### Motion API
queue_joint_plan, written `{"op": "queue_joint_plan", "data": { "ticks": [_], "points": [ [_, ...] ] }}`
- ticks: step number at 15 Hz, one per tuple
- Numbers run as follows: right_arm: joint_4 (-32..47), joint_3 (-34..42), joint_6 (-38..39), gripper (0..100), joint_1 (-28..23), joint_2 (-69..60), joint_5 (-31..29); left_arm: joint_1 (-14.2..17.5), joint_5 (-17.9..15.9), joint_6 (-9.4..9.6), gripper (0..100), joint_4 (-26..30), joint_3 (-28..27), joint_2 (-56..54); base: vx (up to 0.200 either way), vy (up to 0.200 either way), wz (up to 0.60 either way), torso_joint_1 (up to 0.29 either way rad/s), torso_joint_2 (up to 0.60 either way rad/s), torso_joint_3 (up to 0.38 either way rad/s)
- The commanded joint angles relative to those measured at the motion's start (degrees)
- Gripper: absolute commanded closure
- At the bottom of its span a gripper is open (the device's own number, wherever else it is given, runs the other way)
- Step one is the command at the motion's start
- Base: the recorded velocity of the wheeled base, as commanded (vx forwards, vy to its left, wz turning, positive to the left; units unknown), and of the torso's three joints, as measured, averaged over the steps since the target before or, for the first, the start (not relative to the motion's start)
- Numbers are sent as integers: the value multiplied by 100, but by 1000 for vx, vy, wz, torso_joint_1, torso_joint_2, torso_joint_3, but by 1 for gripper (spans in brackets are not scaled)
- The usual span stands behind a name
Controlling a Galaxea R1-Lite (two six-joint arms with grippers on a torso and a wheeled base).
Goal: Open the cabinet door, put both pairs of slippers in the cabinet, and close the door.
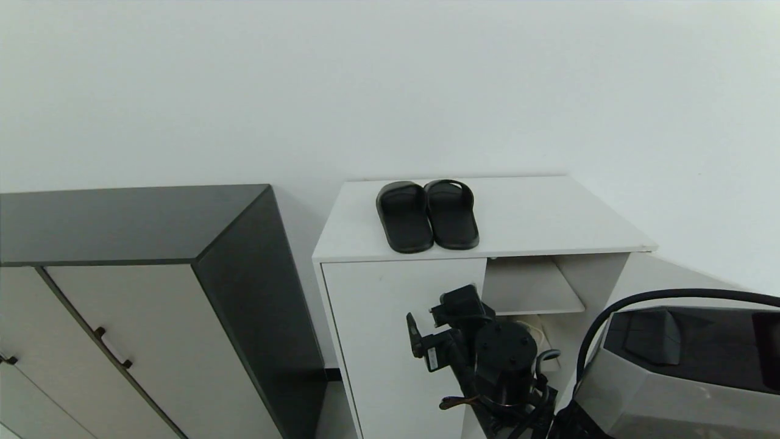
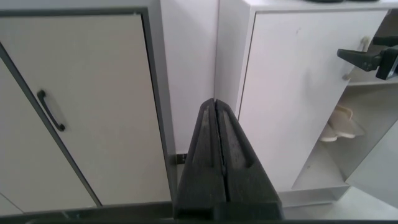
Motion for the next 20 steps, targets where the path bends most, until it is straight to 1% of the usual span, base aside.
{"op": "queue_joint_plan", "data": {
  "ticks": [1,5,8,9,10,13,15,16,17,18,20],
  "points": [
    [-1,4,-4,0,1,-2,0,1,1,0,100,-1,-1,-2,0,0,0,237,-540,-325],
    [-27,4,5,0,-43,94,79,1,1,0,100,-1,-1,-2,0,0,0,217,-498,-282],
    [-194,4,-31,0,-78,129,193,1,1,0,100,-1,-1,7,0,0,0,49,-96,-54],
    [-282,-5,-180,0,-78,103,193,1,1,0,100,-1,7,7,0,0,0,0,0,0],
    [-185,-49,-215,0,-70,6,184,1,1,0,100,-1,-1,7,0,0,0,0,0,0],
    [1019,-216,66,0,-26,-644,184,1,1,9,100,-1,-1,-2,0,0,0,0,0,0],
    [2355,-611,462,0,80,-1198,184,1,1,9,100,-1,-1,7,0,0,0,0,0,0],
    [3111,-901,681,0,124,-1435,184,1,1,9,100,-1,-1,7,0,0,0,0,0,0],
    [4192,-1367,1015,0,203,-1672,158,1,1,9,100,-1,7,-2,0,0,0,0,0,0],
    [5097,-1903,1446,0,247,-1778,79,1,1,9,100,-1,7,7,0,0,0,0,0,0],
    [6283,-2782,2026,0,264,-1769,-457,1,1,9,100,-1,7,-2,0,0,0,0,0,0]
  ]
}}
